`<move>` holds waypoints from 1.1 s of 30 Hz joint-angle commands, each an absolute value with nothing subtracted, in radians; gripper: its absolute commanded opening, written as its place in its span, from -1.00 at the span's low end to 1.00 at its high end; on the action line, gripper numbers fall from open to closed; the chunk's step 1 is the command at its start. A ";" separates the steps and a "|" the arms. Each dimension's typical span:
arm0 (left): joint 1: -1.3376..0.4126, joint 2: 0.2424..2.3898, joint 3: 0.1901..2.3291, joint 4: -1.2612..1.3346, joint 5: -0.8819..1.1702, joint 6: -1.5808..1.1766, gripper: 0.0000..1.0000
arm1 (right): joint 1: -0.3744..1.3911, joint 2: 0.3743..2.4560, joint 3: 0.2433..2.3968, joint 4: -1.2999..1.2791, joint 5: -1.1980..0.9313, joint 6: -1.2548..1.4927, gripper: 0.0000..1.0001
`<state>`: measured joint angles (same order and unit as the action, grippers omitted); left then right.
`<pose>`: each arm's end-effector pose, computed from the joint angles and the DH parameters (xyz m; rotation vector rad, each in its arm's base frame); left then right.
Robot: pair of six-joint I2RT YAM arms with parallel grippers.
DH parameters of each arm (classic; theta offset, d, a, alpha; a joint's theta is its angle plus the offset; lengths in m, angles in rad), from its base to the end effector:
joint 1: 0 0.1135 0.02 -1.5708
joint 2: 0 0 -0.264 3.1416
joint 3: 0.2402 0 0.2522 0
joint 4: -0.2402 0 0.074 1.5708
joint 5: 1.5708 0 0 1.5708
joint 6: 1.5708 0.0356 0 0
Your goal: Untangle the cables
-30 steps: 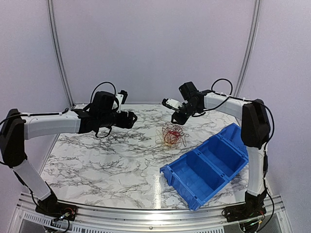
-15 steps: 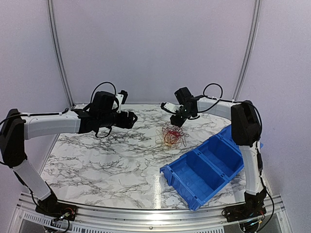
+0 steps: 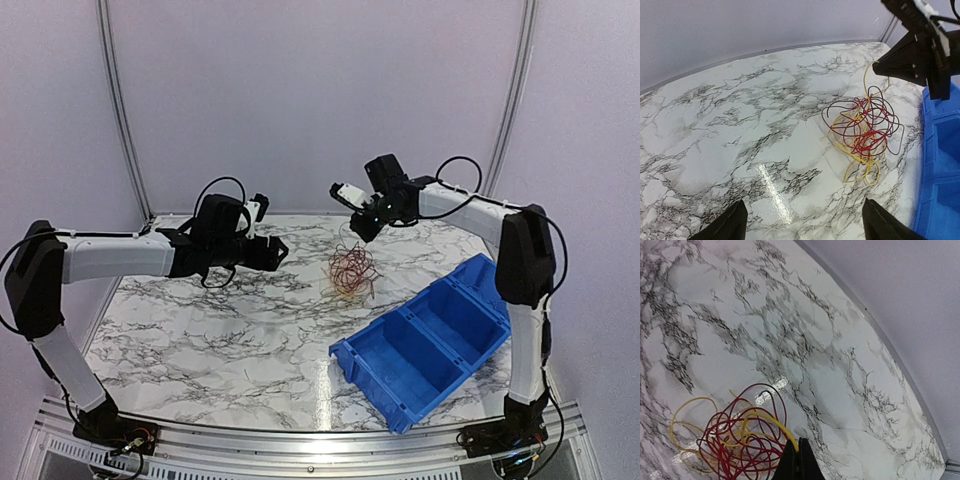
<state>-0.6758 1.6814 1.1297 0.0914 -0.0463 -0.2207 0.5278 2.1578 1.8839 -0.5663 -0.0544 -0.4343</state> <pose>0.3033 -0.2410 0.2499 0.4379 2.0228 -0.5132 0.4235 0.2491 0.2432 -1.1383 2.1267 0.1087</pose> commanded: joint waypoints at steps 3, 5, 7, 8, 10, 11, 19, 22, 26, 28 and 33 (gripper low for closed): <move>-0.675 1.677 1.159 0.212 0.125 -0.275 0.65 | 0.602 1.997 1.909 -0.610 -0.165 -0.362 -1.00; -0.681 1.661 1.175 0.220 0.129 -0.283 0.65 | 0.621 1.990 1.936 -0.628 -0.200 -0.335 -1.00; -0.689 1.634 1.169 0.253 0.122 -0.292 0.65 | 0.649 1.986 1.959 -0.635 -0.211 -0.317 -1.00; -0.693 1.619 1.161 0.274 0.111 -0.298 0.65 | 0.663 1.984 1.966 -0.633 -0.212 -0.312 -1.00; -0.706 1.605 1.143 0.319 0.081 -0.310 0.63 | 0.686 1.988 1.983 -0.628 -0.214 -0.306 -1.00; -0.712 1.605 1.134 0.341 0.059 -0.322 0.62 | 0.694 1.992 1.994 -0.629 -0.220 -0.301 -1.00; -0.748 1.701 1.097 0.499 -0.116 -0.460 0.49 | 0.728 1.995 2.037 -0.638 -0.327 -0.267 -1.00; -0.753 1.760 1.103 0.554 -0.146 -0.462 0.47 | 0.728 1.968 2.037 -0.634 -0.369 -0.258 -1.00; -0.752 1.860 1.147 0.588 -0.159 -0.463 0.42 | 0.728 1.914 2.038 -0.631 -0.430 -0.256 -1.00; -0.752 1.914 1.178 0.596 -0.167 -0.461 0.39 | 0.728 1.890 2.043 -0.632 -0.472 -0.256 -1.00; -0.753 2.066 1.280 0.621 -0.165 -0.482 0.36 | 0.727 1.839 2.086 -0.630 -0.611 -0.273 -1.00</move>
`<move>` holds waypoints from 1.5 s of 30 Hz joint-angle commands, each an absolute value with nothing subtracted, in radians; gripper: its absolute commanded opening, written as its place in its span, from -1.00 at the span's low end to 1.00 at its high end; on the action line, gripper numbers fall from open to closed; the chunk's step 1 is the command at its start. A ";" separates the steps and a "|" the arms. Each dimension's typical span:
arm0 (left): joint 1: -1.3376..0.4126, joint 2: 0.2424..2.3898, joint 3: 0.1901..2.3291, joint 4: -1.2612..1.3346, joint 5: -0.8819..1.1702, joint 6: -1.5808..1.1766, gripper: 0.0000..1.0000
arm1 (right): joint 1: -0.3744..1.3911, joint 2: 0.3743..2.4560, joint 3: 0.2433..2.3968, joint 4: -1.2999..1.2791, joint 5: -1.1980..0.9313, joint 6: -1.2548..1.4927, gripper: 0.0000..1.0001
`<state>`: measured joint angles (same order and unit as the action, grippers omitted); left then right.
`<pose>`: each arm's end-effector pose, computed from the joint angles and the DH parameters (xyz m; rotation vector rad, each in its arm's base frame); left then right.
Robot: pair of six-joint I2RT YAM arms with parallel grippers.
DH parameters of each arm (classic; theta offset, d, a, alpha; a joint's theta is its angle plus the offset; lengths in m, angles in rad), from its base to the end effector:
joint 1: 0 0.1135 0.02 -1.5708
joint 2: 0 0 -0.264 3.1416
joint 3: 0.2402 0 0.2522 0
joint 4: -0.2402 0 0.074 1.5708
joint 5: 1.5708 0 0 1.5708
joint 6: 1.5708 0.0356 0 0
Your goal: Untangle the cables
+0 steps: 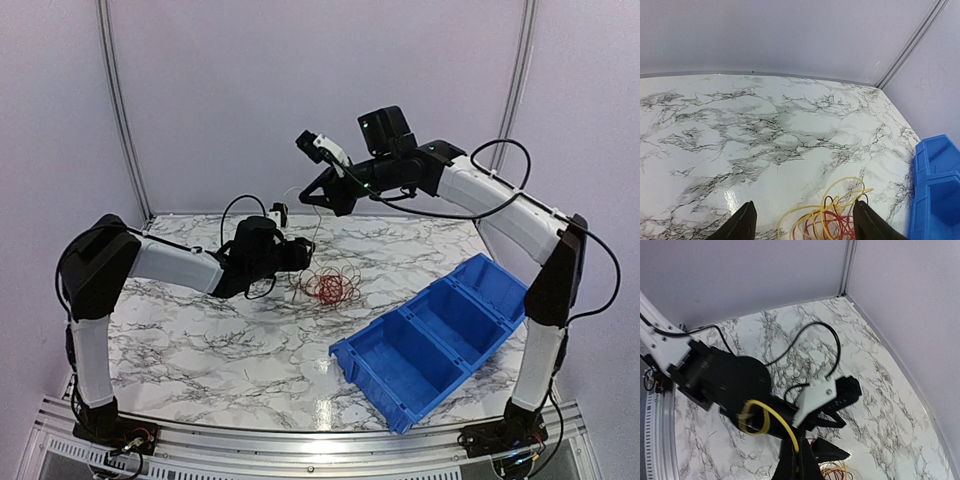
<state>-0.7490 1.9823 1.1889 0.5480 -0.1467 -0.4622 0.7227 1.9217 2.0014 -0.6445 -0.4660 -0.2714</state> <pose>0.3303 -0.3000 0.1964 0.1612 1.8671 -0.7182 0.3191 0.3027 0.3841 -1.2688 1.7517 0.7601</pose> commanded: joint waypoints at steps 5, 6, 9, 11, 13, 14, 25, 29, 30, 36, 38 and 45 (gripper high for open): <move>-0.753 2.183 1.342 0.626 -0.147 -0.533 0.30 | 0.715 1.826 2.191 -0.644 -0.670 -0.307 -1.00; -0.753 2.197 1.346 0.626 -0.148 -0.537 0.29 | 0.709 1.828 2.213 -0.646 -0.682 -0.309 -1.00; -0.753 2.226 1.342 0.626 -0.151 -0.542 0.26 | 0.686 1.830 2.274 -0.647 -0.697 -0.310 -1.00; -0.753 2.231 1.330 0.626 -0.154 -0.544 0.25 | 0.667 1.826 2.311 -0.647 -0.701 -0.313 -1.00; -0.753 2.236 1.320 0.626 -0.152 -0.546 0.24 | 0.642 1.823 2.350 -0.644 -0.703 -0.316 -1.00; -0.752 2.236 1.315 0.626 -0.151 -0.547 0.24 | 0.626 1.820 2.366 -0.642 -0.707 -0.317 -1.00; -0.753 2.154 1.186 0.627 -0.170 -0.492 0.22 | 0.482 1.760 2.313 -0.538 -0.733 -0.313 -1.00; -0.753 2.057 1.106 0.626 -0.195 -0.432 0.22 | 0.482 1.740 2.264 -0.518 -0.726 -0.308 -1.00; -0.753 2.029 1.088 0.626 -0.194 -0.418 0.23 | 0.481 1.735 2.260 -0.514 -0.722 -0.305 -1.00; -0.771 1.858 0.994 0.684 -0.142 -0.260 0.36 | 0.482 1.715 2.168 -0.461 -0.698 -0.267 -1.00; -0.791 1.815 0.982 0.700 -0.130 -0.175 0.38 | 0.483 1.711 2.145 -0.449 -0.701 -0.255 -1.00; -0.857 1.762 1.042 0.677 -0.210 0.161 0.40 | 0.492 1.695 2.108 -0.438 -0.716 -0.235 -1.00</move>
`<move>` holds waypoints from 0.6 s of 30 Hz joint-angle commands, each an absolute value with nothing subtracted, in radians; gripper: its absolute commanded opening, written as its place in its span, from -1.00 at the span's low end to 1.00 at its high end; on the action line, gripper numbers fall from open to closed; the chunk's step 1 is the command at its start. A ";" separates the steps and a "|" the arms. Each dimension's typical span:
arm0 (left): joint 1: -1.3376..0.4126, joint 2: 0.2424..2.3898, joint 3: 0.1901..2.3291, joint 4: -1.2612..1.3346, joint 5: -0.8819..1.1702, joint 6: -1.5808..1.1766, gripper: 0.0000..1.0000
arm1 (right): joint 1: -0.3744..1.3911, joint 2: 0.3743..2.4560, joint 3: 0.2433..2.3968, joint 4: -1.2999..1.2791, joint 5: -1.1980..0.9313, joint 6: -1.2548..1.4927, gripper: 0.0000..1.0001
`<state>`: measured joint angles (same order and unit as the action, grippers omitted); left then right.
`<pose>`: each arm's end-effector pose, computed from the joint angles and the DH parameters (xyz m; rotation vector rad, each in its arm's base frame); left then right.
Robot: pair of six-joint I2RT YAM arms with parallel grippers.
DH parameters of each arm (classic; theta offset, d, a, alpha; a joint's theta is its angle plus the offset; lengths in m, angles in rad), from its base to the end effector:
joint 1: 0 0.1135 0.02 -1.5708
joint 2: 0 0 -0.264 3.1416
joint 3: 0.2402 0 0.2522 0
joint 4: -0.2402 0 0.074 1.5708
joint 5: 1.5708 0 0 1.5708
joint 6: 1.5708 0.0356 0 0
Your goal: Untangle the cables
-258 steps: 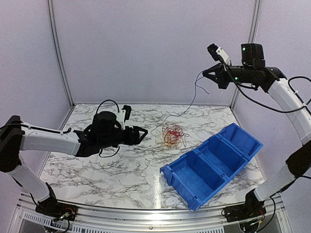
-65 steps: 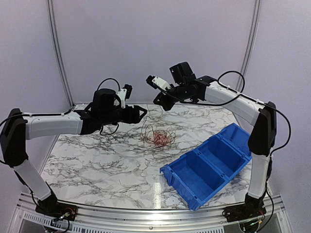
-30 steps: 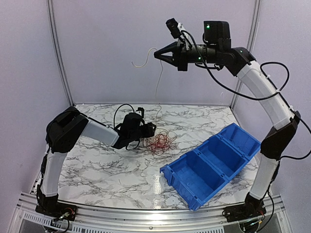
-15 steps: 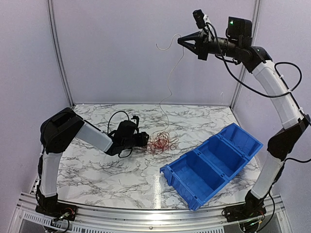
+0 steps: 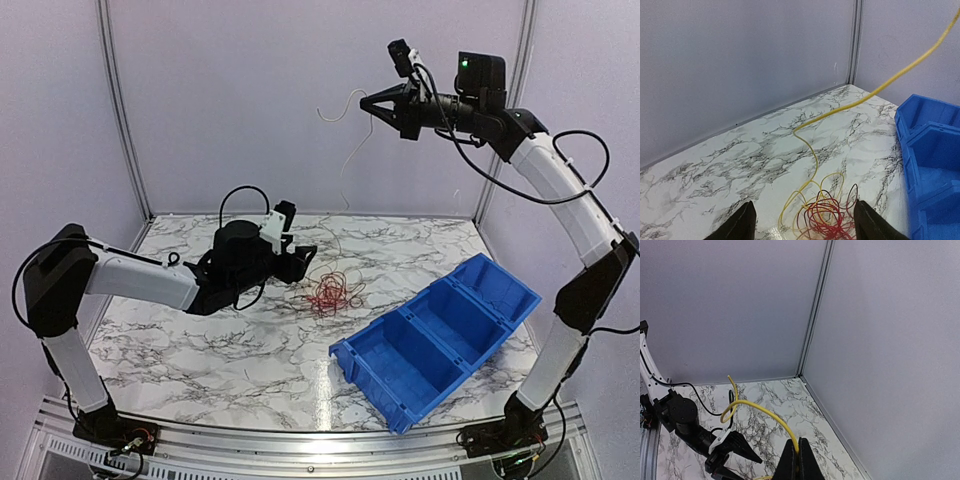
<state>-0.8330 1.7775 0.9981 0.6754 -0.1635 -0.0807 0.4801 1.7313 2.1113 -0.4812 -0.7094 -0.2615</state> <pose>0.2728 -0.2914 0.2311 0.5074 1.6260 -0.5503 0.3156 0.1905 0.5105 -1.0890 1.3095 0.7538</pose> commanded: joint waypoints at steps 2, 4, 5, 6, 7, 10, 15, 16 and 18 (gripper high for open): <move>-0.867 1.769 1.077 0.657 -0.222 0.219 0.42 | 0.498 1.688 2.097 -0.438 -0.716 -0.236 -1.00; -0.882 1.779 1.107 0.644 -0.248 0.270 0.45 | 0.505 1.682 2.085 -0.439 -0.716 -0.238 -1.00; -0.888 1.784 1.121 0.642 -0.268 0.291 0.46 | 0.509 1.679 2.080 -0.439 -0.715 -0.239 -1.00; -0.894 1.791 1.134 0.641 -0.288 0.306 0.47 | 0.513 1.677 2.073 -0.441 -0.713 -0.240 -1.00; -0.899 1.800 1.149 0.638 -0.311 0.313 0.47 | 0.518 1.677 2.069 -0.443 -0.710 -0.243 -1.00; -0.901 1.805 1.159 0.608 -0.333 0.296 0.49 | 0.525 1.675 2.059 -0.443 -0.705 -0.250 -1.00; -0.896 1.761 1.075 0.412 -0.339 0.144 0.54 | 0.527 1.676 2.050 -0.437 -0.703 -0.251 -1.00; -0.886 1.739 1.079 0.324 -0.287 0.072 0.57 | 0.528 1.675 2.048 -0.440 -0.701 -0.253 -1.00; -0.868 1.671 1.076 0.160 -0.152 -0.052 0.56 | 0.528 1.679 2.049 -0.442 -0.694 -0.254 -1.00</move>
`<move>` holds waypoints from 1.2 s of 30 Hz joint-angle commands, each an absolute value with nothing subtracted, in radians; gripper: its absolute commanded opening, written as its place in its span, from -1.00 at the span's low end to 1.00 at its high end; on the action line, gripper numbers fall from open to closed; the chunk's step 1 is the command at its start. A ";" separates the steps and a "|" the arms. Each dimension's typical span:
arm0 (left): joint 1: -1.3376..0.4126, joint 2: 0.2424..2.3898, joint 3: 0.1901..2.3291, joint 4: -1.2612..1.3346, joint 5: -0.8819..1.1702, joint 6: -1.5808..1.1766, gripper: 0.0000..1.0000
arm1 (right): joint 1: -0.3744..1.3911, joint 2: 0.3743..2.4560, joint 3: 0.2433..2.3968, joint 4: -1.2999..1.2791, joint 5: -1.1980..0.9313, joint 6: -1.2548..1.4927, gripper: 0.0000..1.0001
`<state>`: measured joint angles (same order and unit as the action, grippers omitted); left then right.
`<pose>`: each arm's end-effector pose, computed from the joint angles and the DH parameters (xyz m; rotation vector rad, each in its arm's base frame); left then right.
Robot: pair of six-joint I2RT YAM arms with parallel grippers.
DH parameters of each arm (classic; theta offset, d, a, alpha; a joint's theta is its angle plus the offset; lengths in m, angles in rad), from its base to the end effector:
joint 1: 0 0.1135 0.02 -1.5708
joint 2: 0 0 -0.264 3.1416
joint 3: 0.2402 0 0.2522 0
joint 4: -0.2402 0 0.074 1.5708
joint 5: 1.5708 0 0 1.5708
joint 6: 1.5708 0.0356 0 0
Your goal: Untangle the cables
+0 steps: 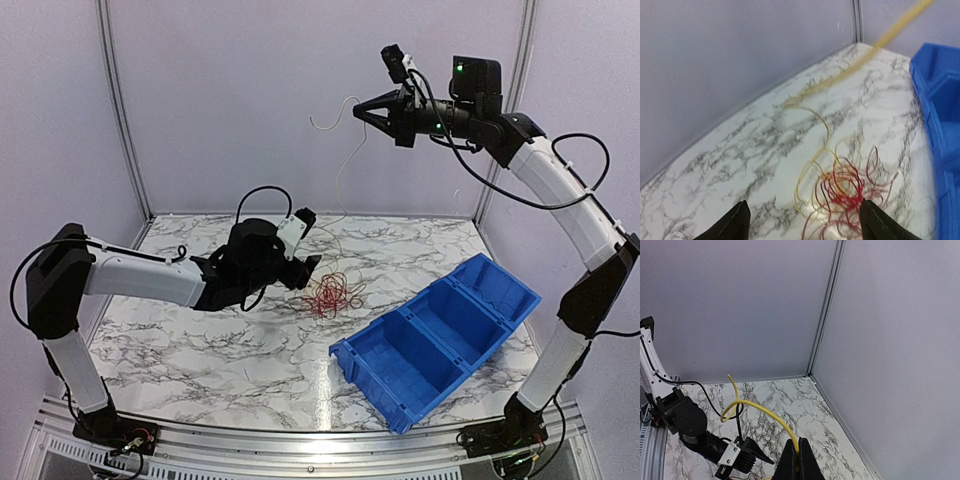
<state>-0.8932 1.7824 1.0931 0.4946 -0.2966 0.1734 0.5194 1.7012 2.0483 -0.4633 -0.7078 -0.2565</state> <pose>0.2643 -0.3118 0.2412 0.7050 1.6172 -0.2621 0.3051 0.2011 0.5033 -1.1161 1.3100 0.7895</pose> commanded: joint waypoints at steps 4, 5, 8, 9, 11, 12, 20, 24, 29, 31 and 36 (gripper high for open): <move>-0.800 1.514 1.029 0.091 0.101 -0.238 0.69 | 0.528 1.700 2.067 -0.438 -0.678 -0.244 -1.00; -0.763 1.501 1.050 0.060 0.182 -0.333 0.69 | 0.528 1.707 2.070 -0.435 -0.677 -0.238 -1.00; -0.637 1.487 1.074 0.045 0.330 -0.616 0.63 | 0.529 1.723 2.073 -0.429 -0.685 -0.227 -1.00; -0.608 1.479 1.065 0.089 0.381 -0.684 0.61 | 0.530 1.725 2.070 -0.429 -0.687 -0.227 -1.00; -0.568 1.443 1.020 0.225 0.418 -0.834 0.63 | 0.533 1.723 2.061 -0.428 -0.685 -0.229 -1.00; -0.549 1.433 0.990 0.328 0.436 -0.945 0.66 | 0.535 1.719 2.054 -0.428 -0.681 -0.232 -1.00; -0.499 1.538 1.042 0.756 0.568 -1.269 0.65 | 0.541 1.686 1.969 -0.419 -0.654 -0.261 -1.00; -0.527 1.490 1.098 0.496 0.436 -0.839 0.61 | 0.549 1.668 1.946 -0.413 -0.653 -0.258 -1.00; -0.659 1.455 1.116 0.318 0.212 -0.327 0.62 | 0.555 1.663 1.952 -0.414 -0.658 -0.247 -1.00; -0.725 1.466 1.140 0.273 0.164 -0.184 0.62 | 0.557 1.663 1.953 -0.411 -0.665 -0.235 -1.00; -0.808 1.528 1.195 0.261 0.090 -0.078 0.58 | 0.564 1.666 1.953 -0.406 -0.684 -0.211 -1.00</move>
